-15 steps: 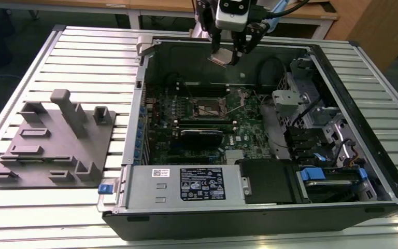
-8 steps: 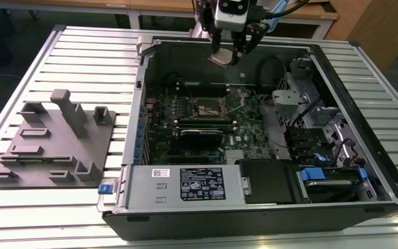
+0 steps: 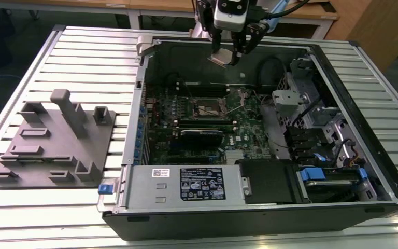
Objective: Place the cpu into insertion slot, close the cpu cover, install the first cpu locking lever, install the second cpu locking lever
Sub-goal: 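Place the cpu into insertion slot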
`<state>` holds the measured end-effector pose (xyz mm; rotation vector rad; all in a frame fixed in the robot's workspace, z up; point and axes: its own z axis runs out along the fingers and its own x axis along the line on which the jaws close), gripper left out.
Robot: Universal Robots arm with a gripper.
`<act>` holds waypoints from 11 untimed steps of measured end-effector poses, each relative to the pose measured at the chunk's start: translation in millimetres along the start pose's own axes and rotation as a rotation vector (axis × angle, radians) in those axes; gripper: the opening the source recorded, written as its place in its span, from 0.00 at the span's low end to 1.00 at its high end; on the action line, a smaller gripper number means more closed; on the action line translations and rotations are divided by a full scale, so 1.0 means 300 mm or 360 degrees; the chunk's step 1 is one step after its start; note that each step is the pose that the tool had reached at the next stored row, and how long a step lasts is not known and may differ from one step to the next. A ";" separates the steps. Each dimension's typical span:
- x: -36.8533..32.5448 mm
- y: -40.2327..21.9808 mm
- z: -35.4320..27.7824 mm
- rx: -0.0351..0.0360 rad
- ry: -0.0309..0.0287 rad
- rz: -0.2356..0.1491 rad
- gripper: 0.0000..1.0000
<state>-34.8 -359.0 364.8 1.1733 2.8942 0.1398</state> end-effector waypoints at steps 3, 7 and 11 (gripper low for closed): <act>0.000 0.000 0.000 0.0000 -0.00007 0.0008 0.54; 0.000 0.000 0.001 0.0000 -0.00016 0.0018 0.54; 0.000 0.000 0.001 -0.0001 -0.00026 0.0029 0.54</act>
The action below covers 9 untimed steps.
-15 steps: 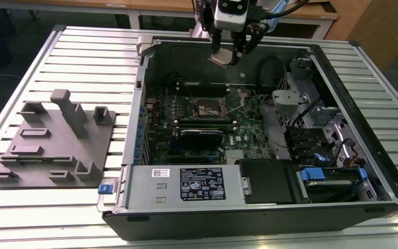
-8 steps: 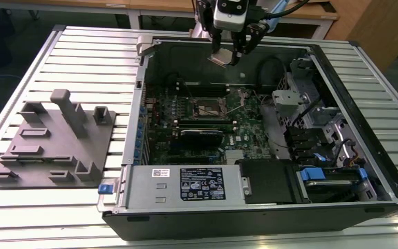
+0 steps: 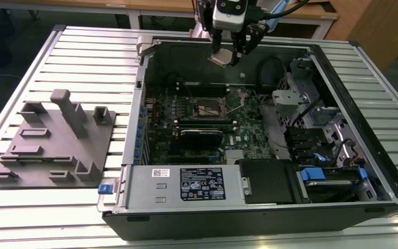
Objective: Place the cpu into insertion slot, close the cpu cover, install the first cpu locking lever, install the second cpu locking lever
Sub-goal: 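Place the cpu into insertion slot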
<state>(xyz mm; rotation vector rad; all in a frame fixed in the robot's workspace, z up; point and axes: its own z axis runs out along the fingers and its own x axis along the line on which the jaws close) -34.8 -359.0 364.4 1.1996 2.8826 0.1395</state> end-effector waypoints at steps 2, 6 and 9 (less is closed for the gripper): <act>0.000 0.000 0.000 0.0000 -0.00003 0.0004 0.54; 0.000 0.000 0.000 0.0000 -0.00010 0.0011 0.54; 0.000 0.000 0.000 0.0000 -0.00012 0.0014 0.54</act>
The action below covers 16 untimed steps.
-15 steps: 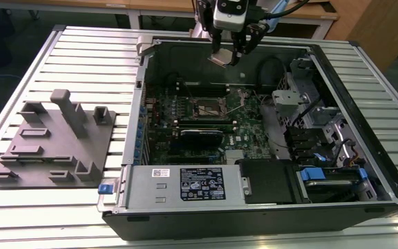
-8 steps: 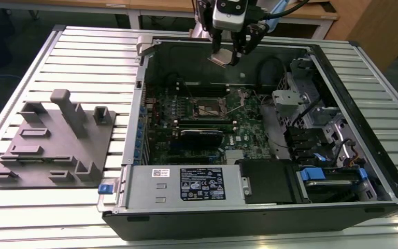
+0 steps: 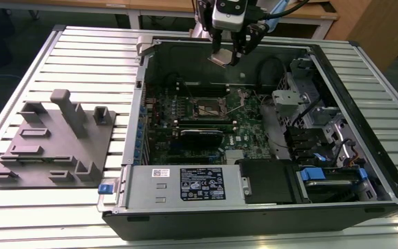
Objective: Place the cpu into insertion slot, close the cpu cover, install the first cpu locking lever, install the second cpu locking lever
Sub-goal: 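Place the cpu into insertion slot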
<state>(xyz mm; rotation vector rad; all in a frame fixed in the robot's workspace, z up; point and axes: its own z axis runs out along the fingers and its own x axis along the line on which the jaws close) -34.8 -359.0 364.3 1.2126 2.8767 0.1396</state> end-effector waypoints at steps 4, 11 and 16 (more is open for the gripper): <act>0.000 0.000 0.000 0.0000 -0.00004 0.0004 0.54; 0.000 0.000 0.000 0.0000 -0.00013 0.0014 0.54; 0.000 0.000 0.000 0.0000 -0.00016 0.0017 0.54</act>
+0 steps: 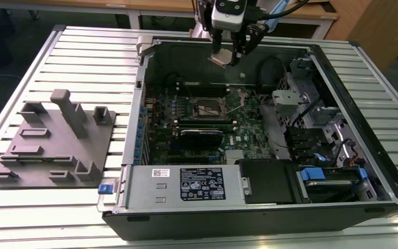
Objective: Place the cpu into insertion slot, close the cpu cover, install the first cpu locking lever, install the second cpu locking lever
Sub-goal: 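Place the cpu into insertion slot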
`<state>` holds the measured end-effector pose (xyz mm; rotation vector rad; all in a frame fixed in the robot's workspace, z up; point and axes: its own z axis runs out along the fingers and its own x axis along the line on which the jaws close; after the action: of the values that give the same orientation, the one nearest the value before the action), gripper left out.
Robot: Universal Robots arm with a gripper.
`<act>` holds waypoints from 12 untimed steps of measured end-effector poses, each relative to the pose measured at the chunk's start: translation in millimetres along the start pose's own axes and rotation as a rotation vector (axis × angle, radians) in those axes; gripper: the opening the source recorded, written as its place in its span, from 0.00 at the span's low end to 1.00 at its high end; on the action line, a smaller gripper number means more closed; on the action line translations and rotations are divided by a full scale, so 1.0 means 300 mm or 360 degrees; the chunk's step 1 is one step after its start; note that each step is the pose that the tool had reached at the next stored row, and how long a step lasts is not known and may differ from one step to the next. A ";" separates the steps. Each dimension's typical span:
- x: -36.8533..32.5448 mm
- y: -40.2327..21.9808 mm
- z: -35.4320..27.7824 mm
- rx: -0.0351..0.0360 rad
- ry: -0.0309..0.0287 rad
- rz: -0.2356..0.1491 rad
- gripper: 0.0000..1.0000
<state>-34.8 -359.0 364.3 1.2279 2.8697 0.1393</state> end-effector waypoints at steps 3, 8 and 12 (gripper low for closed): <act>0.000 0.000 0.000 0.0000 -0.00002 0.0002 0.54; 0.000 0.000 0.001 0.0000 -0.00019 0.0020 0.54; 0.000 0.000 0.001 -0.0001 -0.00034 0.0038 0.54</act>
<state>-34.9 -359.0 363.9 1.2615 2.8539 0.1389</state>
